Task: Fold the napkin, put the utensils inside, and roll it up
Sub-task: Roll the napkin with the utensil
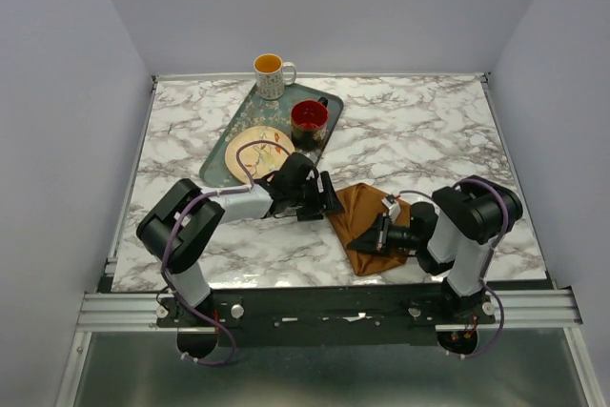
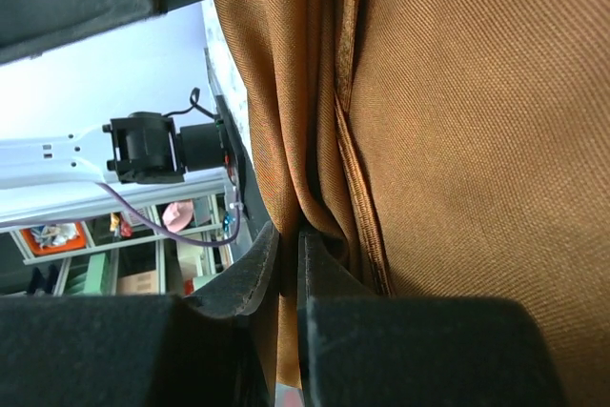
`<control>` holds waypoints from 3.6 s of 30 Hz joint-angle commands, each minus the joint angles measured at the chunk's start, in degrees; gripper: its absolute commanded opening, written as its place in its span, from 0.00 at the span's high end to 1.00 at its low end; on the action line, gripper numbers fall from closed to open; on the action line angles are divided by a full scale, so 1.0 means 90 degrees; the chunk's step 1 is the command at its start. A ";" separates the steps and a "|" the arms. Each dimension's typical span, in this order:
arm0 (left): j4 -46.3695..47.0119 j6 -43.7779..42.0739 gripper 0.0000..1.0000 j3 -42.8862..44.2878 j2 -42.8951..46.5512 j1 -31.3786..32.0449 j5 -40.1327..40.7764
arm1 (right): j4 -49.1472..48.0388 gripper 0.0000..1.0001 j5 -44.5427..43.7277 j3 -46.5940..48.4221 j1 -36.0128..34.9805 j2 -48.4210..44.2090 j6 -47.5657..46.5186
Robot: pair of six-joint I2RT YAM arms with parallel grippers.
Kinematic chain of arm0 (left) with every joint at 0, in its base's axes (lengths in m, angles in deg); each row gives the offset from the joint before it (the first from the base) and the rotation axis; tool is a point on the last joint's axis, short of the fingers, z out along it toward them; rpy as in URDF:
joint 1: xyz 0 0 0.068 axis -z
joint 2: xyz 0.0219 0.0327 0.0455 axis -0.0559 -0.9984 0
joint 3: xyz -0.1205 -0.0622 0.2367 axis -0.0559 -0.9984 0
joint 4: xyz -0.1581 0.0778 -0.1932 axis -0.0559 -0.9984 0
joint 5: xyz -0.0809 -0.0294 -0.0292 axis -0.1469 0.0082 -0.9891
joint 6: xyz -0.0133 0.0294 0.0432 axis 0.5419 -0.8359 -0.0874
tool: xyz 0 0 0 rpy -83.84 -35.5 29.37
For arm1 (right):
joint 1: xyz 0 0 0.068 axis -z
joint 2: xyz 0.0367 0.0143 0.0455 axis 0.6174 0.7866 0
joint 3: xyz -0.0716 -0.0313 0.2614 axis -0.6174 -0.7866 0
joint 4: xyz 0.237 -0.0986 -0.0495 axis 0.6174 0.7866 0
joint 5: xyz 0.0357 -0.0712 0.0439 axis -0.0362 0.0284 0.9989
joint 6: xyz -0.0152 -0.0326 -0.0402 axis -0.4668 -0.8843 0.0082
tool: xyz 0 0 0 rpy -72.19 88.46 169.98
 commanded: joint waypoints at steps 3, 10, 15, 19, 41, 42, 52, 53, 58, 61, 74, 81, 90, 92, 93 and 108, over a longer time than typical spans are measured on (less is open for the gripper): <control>0.0084 0.0641 0.25 -0.0173 -0.0288 -0.0026 0.0054 | 0.0536 0.99 -0.0038 -0.0052 -0.0010 -0.0935 -0.0250; 0.0220 0.1061 0.22 -0.0095 -0.0561 -0.0026 0.0055 | -0.0027 1.00 0.0098 0.0163 -0.0001 -0.0381 0.0139; 0.0064 0.0964 0.33 0.0091 -0.0678 -0.0016 0.0279 | -0.1415 0.99 0.0205 -0.0003 0.0000 0.0303 0.0618; -0.0131 0.0808 0.44 0.0276 -0.0824 -0.0016 0.0435 | -0.1650 0.99 0.0274 -0.0023 0.0000 0.0693 0.0580; -0.1810 0.0222 1.00 0.1223 -0.0991 0.0296 0.1519 | 0.3889 0.65 -0.0369 0.0659 -0.0068 -0.1919 -0.1702; -0.1869 0.0261 1.00 0.1301 -0.1000 0.0316 0.1539 | 0.4844 0.58 -0.0631 0.0883 -0.0204 -0.2300 -0.2082; -0.2640 0.0913 1.00 0.1721 -0.1010 0.0501 0.1822 | 1.0233 0.42 -0.4526 0.3121 -0.1600 -0.4345 -0.3533; -0.2806 0.1002 1.00 0.1751 -0.1010 0.0511 0.1977 | 1.0350 0.42 -0.4763 0.3218 -0.1795 -0.4306 -0.3445; -0.3177 0.1471 1.00 0.2004 -0.1088 0.0590 0.2135 | 1.0322 0.40 -0.5953 0.3609 -0.2870 -0.3916 -0.3006; -0.3412 0.1764 1.00 0.2102 -0.1147 0.0629 0.2115 | 1.0342 0.39 -0.6685 0.3853 -0.3427 -0.3701 -0.2858; -0.3686 0.2613 1.00 0.2386 -0.1303 0.0678 0.1910 | 1.0916 0.38 -0.8085 0.4713 -0.4229 -0.2431 -0.2722; -0.3764 0.2897 1.00 0.2454 -0.1411 0.0765 0.1871 | 1.1435 0.40 -0.8700 0.5182 -0.4502 -0.1806 -0.2419; -0.3920 0.3151 1.00 0.2513 -0.1508 0.0853 0.1881 | 1.1933 0.52 -0.9052 0.5495 -0.4590 -0.1503 -0.2174; -0.3950 0.3142 1.00 0.2561 -0.1557 0.0892 0.1871 | 1.1808 0.55 -0.9013 0.5466 -0.4600 -0.1532 -0.2242; -0.3969 0.3142 1.00 0.2581 -0.1567 0.0902 0.1900 | 1.1748 0.67 -0.8994 0.5407 -0.4600 -0.1571 -0.2262; -0.3775 0.2498 0.56 0.2796 -0.1431 0.0951 0.2134 | 1.0587 0.99 -0.8320 0.4441 -0.4474 -0.2068 -0.2536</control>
